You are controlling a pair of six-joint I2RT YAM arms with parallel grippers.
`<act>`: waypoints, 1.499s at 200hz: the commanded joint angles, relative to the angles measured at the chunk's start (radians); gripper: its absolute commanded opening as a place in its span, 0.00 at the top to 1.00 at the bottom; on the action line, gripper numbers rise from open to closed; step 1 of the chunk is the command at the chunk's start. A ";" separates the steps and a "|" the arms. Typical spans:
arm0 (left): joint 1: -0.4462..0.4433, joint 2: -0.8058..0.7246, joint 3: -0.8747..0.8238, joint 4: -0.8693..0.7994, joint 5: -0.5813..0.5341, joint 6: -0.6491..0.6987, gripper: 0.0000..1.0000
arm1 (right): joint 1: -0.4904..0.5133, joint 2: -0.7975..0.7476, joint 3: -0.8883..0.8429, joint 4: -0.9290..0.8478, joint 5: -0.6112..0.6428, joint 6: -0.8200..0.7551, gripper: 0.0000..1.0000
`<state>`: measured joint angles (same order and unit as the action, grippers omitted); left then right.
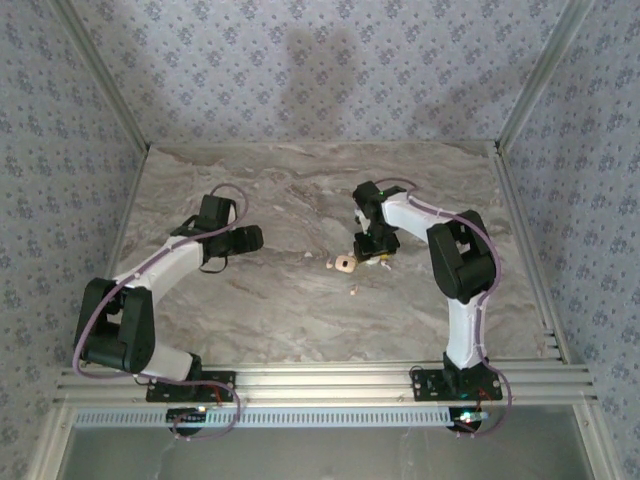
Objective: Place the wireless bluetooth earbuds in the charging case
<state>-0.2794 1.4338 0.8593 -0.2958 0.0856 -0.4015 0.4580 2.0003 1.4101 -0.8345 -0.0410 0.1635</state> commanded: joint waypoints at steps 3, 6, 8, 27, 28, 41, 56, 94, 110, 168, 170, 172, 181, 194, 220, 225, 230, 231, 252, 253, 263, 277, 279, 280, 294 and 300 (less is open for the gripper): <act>-0.028 -0.064 -0.027 0.051 0.054 0.042 0.22 | -0.005 -0.088 -0.024 0.068 0.038 0.014 0.51; -0.034 -0.072 -0.031 0.058 0.054 0.050 0.22 | -0.004 -0.105 -0.034 0.076 0.041 0.019 0.51; -0.038 -0.078 -0.033 0.065 0.054 0.055 0.22 | -0.004 -0.117 -0.039 0.081 0.041 0.023 0.51; -0.076 -0.130 -0.051 0.131 0.056 0.106 0.22 | -0.004 -0.249 -0.100 0.169 0.045 0.063 0.51; -0.078 -0.132 -0.052 0.135 0.056 0.109 0.22 | -0.004 -0.256 -0.104 0.176 0.044 0.063 0.51; -0.099 -0.152 -0.061 0.188 0.060 0.139 0.22 | -0.004 -0.343 -0.149 0.282 0.037 0.068 0.52; -0.119 -0.158 -0.056 0.238 0.079 0.169 0.23 | 0.000 -0.435 -0.200 0.389 -0.013 0.097 0.52; -0.200 -0.158 -0.043 0.362 0.099 0.261 0.23 | 0.011 -0.591 -0.357 0.709 -0.134 0.224 0.53; -0.235 -0.159 -0.051 0.432 0.132 0.303 0.24 | 0.015 -0.620 -0.383 0.787 -0.188 0.258 0.53; -0.321 -0.172 -0.179 0.765 0.217 0.407 0.33 | 0.024 -0.694 -0.485 1.005 -0.313 0.338 0.54; -0.325 -0.175 -0.185 0.776 0.217 0.416 0.33 | 0.023 -0.697 -0.490 1.013 -0.317 0.341 0.54; -0.327 -0.177 -0.191 0.787 0.217 0.423 0.33 | 0.023 -0.701 -0.495 1.019 -0.322 0.342 0.54; -0.342 -0.191 -0.216 0.835 0.205 0.441 0.33 | 0.022 -0.717 -0.509 1.050 -0.340 0.357 0.54; -0.352 -0.207 -0.255 0.920 0.206 0.446 0.34 | 0.022 -0.743 -0.535 1.100 -0.368 0.378 0.54; -0.382 -0.232 -0.290 0.990 0.225 0.491 0.34 | 0.019 -0.774 -0.588 1.203 -0.413 0.428 0.52; -0.391 -0.237 -0.291 0.991 0.224 0.503 0.35 | 0.018 -0.775 -0.596 1.230 -0.426 0.445 0.52; -0.399 -0.239 -0.292 0.993 0.225 0.516 0.35 | 0.019 -0.775 -0.603 1.258 -0.442 0.457 0.52; -0.400 -0.239 -0.292 0.994 0.226 0.519 0.35 | 0.020 -0.775 -0.605 1.262 -0.444 0.457 0.52; -0.423 -0.237 -0.299 1.024 0.237 0.546 0.35 | 0.026 -0.768 -0.620 1.341 -0.481 0.538 0.52; -0.424 -0.237 -0.299 1.027 0.238 0.547 0.35 | 0.027 -0.768 -0.621 1.344 -0.481 0.541 0.52; -0.432 -0.231 -0.305 1.048 0.243 0.549 0.35 | 0.035 -0.767 -0.630 1.370 -0.486 0.563 0.52; -0.441 -0.220 -0.309 1.078 0.237 0.544 0.35 | 0.046 -0.767 -0.638 1.385 -0.488 0.581 0.52; -0.443 -0.218 -0.309 1.081 0.236 0.543 0.35 | 0.048 -0.767 -0.639 1.386 -0.488 0.583 0.52; -0.444 -0.218 -0.309 1.084 0.235 0.543 0.35 | 0.049 -0.768 -0.640 1.387 -0.488 0.585 0.52; -0.450 -0.210 -0.309 1.111 0.227 0.534 0.35 | 0.058 -0.769 -0.652 1.397 -0.490 0.600 0.52; -0.452 -0.206 -0.309 1.123 0.221 0.529 0.35 | 0.063 -0.768 -0.659 1.405 -0.490 0.611 0.52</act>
<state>-0.7189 1.2186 0.5564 0.7212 0.3004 0.1165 0.5026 1.2396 0.7773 0.4828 -0.4980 0.7059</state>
